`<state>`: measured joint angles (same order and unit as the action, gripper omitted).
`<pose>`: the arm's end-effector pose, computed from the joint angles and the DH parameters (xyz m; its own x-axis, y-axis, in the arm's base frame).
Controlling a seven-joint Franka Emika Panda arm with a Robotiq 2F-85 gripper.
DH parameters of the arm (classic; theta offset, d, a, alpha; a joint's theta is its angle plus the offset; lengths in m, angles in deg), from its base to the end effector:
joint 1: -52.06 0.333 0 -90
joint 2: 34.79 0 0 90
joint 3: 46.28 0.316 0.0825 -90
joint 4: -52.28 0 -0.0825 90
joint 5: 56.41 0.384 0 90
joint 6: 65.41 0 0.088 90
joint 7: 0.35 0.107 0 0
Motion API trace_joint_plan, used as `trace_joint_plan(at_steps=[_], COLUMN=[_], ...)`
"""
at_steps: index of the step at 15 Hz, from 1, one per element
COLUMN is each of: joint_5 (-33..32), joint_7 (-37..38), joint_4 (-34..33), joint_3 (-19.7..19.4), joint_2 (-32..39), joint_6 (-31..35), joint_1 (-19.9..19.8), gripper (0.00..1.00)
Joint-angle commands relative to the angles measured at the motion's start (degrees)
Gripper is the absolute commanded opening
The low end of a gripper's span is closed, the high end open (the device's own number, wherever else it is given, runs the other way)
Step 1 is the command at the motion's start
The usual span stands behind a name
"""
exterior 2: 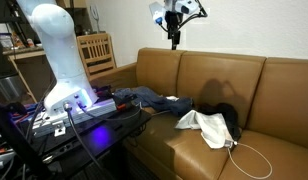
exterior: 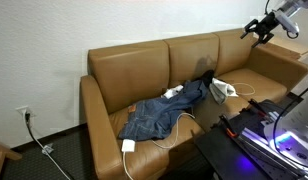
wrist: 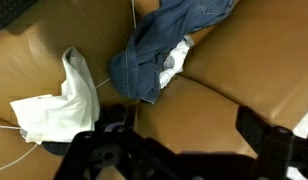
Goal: Take the cloth and put it on the shoulder of the couch
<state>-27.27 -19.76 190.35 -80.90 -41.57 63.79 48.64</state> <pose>0.3820 -0.2814 0.3486 0.7892 -0.6141 0.0097 -0.5486 -0.7118 -0.4386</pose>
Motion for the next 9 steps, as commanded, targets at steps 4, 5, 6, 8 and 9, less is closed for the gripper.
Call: trace_joint_plan(at_steps=[4,5,6,8,9], joint_5=[12.35,11.86,10.31,7.34,6.37], joint_7=[-1.31,0.08,1.91,4.95,5.35], joint_4=[-8.32,-9.42,-10.1,-11.36,-10.93], joint_3=[8.75,10.8,12.1,14.3,15.09], joint_2=[23.78,26.37,28.02,27.45,24.62], joint_6=[13.83,15.08,15.61,12.42,9.84], joint_1=[-9.65,-11.55,-12.92,-14.97,-15.86], gripper=[1.0,1.0,1.0,1.0,1.0])
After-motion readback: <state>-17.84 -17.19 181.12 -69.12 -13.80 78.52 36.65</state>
